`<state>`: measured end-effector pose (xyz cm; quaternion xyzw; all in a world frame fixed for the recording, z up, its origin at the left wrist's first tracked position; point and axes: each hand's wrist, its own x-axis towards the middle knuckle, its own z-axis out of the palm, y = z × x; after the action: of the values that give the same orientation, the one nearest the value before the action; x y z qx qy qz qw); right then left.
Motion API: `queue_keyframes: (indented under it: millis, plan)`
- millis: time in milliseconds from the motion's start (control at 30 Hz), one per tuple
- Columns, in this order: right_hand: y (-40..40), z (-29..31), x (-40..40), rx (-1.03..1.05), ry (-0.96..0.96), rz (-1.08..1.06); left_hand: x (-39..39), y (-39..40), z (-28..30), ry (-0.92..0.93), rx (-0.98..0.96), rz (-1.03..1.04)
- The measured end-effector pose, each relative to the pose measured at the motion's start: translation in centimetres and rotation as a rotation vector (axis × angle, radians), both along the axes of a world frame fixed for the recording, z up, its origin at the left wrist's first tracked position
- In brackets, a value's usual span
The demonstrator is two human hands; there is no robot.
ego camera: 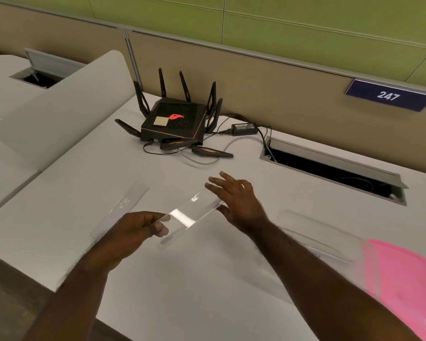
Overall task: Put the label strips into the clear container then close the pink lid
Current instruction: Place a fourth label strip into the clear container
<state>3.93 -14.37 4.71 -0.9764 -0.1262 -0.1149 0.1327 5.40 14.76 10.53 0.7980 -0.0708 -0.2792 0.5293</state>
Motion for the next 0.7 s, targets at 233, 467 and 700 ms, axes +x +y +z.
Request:
queue_keyframes:
  millis: [233,467,700]
  plan:
    - [-7.0,3.0,-5.5,0.010,0.040,-0.104,0.2,-5.8,-1.0,-0.263,0.099,-0.045]
    - [-13.4,4.9,-11.6,0.056,0.172,-0.285,-0.2,-13.1,-1.1,-0.638,0.290,-0.349]
    - [-18.1,3.9,-18.6,0.085,0.238,-0.462,-2.1,-20.4,-1.2,-0.804,0.362,-0.546]
